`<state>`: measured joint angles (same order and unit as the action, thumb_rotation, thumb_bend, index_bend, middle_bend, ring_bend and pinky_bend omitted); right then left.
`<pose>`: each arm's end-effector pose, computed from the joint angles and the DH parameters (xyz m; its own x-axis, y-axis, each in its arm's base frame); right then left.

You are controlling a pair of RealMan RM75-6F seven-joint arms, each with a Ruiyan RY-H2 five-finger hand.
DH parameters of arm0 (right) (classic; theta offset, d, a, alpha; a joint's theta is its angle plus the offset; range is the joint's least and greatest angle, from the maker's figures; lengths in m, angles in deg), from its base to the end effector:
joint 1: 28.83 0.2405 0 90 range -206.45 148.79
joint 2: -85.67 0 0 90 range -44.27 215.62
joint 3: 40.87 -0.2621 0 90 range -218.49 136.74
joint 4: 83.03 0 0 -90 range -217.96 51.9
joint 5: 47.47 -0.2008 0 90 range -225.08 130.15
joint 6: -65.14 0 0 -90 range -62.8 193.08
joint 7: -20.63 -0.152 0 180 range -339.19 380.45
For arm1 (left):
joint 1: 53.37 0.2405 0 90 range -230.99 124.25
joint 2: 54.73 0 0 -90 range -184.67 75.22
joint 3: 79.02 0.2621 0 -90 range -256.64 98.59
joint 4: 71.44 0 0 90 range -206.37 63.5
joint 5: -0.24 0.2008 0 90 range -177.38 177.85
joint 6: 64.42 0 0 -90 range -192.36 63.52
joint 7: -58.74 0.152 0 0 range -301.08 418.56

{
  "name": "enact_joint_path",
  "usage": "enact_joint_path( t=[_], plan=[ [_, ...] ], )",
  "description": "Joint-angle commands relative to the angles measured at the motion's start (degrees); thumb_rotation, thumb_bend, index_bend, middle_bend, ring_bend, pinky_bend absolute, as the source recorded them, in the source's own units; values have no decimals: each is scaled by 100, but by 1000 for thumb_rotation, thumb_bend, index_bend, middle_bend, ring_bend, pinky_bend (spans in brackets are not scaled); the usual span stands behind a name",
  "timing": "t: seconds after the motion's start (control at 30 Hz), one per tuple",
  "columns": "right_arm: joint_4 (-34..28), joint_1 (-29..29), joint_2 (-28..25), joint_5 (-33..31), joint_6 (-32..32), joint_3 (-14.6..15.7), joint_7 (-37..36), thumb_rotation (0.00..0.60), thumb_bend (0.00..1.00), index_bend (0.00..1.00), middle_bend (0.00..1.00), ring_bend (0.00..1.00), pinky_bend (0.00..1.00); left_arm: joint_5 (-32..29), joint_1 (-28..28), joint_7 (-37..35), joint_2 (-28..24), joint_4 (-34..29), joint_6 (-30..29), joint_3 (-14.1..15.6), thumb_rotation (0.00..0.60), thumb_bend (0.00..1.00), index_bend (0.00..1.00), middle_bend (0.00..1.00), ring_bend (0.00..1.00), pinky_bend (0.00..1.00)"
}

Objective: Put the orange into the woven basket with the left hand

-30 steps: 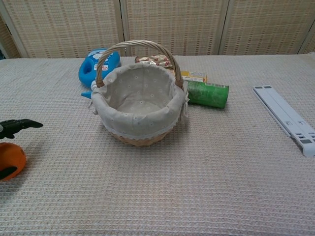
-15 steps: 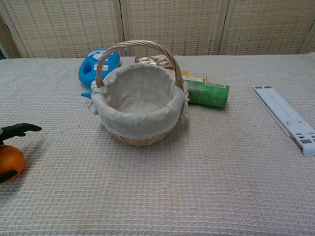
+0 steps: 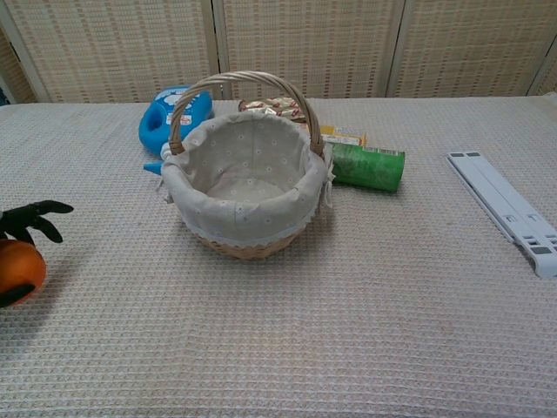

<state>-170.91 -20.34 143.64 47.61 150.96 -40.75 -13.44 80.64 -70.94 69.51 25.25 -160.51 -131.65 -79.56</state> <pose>-0.3044 -0.1977 0.1964 0.0227 -0.1094 0.9937 -0.9839 -0.1788 0.0028 -0.2723 0.2337 0.0369 0.3978 0.2910 0.8701 0.9153 -0.1909 -0.3546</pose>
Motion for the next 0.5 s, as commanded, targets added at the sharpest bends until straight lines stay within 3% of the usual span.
enact_joint_path(
  t=[0.03,0.17,0.37,0.5],
  plan=[
    [-1,1,-6,9,2,5,-6,600,264,19,19,0,245,261,-9,62,-49,-80,-492,-251,600,374,136,265,364,803],
    [7,-2,-15,22,22,12,-37,600,264,20,19,0,245,348,-114,290,-160,-252,-842,-603,600,394,266,336,412,824],
    [30,7,-24,49,24,26,-78,600,263,20,19,0,245,125,-414,654,-220,-379,-755,-1010,600,433,429,456,520,866],
    [46,17,-23,47,21,24,-94,600,263,20,19,0,245,-41,-666,667,-156,-486,-574,-1224,600,433,454,514,553,888]
  ],
)
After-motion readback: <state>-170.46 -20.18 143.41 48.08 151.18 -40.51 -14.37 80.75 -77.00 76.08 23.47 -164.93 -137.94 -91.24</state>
